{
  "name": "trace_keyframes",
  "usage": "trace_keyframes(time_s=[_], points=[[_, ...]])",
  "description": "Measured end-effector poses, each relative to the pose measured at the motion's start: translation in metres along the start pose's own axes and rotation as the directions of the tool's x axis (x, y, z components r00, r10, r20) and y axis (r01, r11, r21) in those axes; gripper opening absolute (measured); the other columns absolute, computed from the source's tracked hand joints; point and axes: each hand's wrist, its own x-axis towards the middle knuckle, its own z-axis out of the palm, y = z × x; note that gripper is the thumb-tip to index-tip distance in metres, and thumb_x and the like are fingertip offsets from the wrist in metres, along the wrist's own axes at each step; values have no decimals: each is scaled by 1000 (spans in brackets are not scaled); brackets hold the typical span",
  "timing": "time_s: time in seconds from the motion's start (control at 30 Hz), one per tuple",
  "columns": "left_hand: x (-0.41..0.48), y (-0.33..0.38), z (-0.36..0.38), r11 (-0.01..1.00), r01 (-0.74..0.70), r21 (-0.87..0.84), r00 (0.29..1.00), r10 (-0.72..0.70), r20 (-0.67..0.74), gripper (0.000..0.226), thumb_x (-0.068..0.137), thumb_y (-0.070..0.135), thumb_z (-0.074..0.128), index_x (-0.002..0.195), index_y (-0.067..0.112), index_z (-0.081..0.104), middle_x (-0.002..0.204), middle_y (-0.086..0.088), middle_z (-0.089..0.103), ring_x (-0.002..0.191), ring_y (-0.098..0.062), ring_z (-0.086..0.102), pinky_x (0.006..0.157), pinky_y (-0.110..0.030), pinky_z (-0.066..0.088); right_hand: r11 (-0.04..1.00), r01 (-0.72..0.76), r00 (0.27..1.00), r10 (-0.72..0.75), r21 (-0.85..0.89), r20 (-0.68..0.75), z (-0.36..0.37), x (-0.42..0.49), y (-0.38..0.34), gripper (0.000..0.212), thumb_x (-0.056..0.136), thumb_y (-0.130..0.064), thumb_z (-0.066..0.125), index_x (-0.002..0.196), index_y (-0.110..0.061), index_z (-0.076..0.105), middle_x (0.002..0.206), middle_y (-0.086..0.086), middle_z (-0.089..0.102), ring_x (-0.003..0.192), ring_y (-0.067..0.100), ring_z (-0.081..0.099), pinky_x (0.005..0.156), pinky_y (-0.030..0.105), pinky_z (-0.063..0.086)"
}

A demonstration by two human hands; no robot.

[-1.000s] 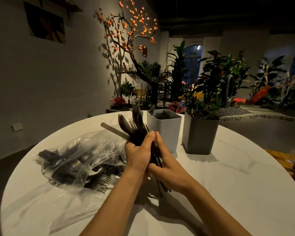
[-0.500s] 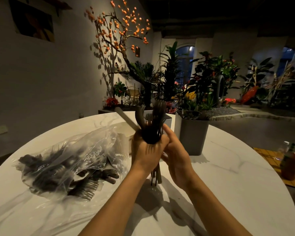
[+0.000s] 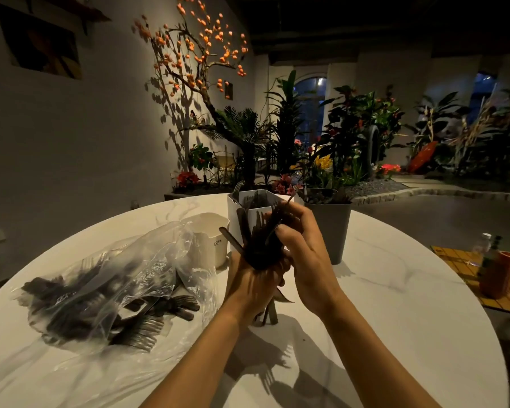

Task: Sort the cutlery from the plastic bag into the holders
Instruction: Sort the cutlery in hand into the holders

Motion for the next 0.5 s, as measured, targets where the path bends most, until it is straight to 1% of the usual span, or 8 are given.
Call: trace_keyframes(time_s=[0.07,0.13,0.2,0.23,0.3,0.33,0.4,0.5], points=[[-1,-1,0,998,17,67,998,-21,65,26,87,35,62,108,20,65,83,-6,72,75,-22,70,68,-39,60,1000,22,999,-22,-5,-35,0,-1,-8,63,77,-49,67,132,-24,48,120,0,64,111,5,65,80,18,55],[-5,1,1,996,64,61,993,-69,94,19,85,34,62,98,20,66,68,5,66,64,-10,65,62,-26,53,999,46,995,-48,-22,-88,-2,-1,-16,69,70,-58,69,127,-25,49,117,-3,65,109,5,66,80,18,55],[-7,1,4,993,77,85,992,-85,96,6,89,27,67,85,23,65,60,12,64,59,-4,63,60,-19,50,995,82,983,-90,-54,-160,-2,0,-21,70,74,-56,76,131,-28,45,113,-14,65,106,-2,65,78,13,54],[-8,3,5,991,81,109,991,-92,94,11,93,22,70,84,23,64,60,13,64,60,-5,65,60,-18,50,993,96,976,-108,-70,-187,-2,1,-21,69,79,-52,78,134,-30,42,109,-19,64,103,-7,64,76,11,53],[-5,0,4,992,94,80,992,-100,78,7,94,20,71,89,21,67,66,9,70,66,-10,69,63,-20,54,990,92,974,-111,-102,-196,0,3,-18,61,85,-44,69,137,-28,40,107,-18,62,98,-11,64,72,11,53],[-6,0,4,994,102,39,992,-105,73,5,93,21,73,94,19,69,74,3,73,72,-18,72,65,-24,57,989,82,978,-104,-121,-183,1,3,-15,53,89,-42,64,134,-26,42,110,-14,61,100,-8,65,73,14,55],[-6,-3,2,995,103,14,992,-104,72,14,91,21,76,103,19,70,91,-9,76,86,-26,74,73,-32,62,984,63,984,-89,-170,-151,2,3,-8,34,96,-40,60,124,-25,48,111,-5,61,103,8,67,77,25,60],[-12,-7,-2,977,215,16,974,-215,69,12,92,13,73,102,20,70,90,-11,76,84,-19,75,74,-29,62,961,60,989,-94,-270,-114,3,4,1,21,94,-49,55,107,-35,49,108,-2,57,103,20,64,80,33,62]])
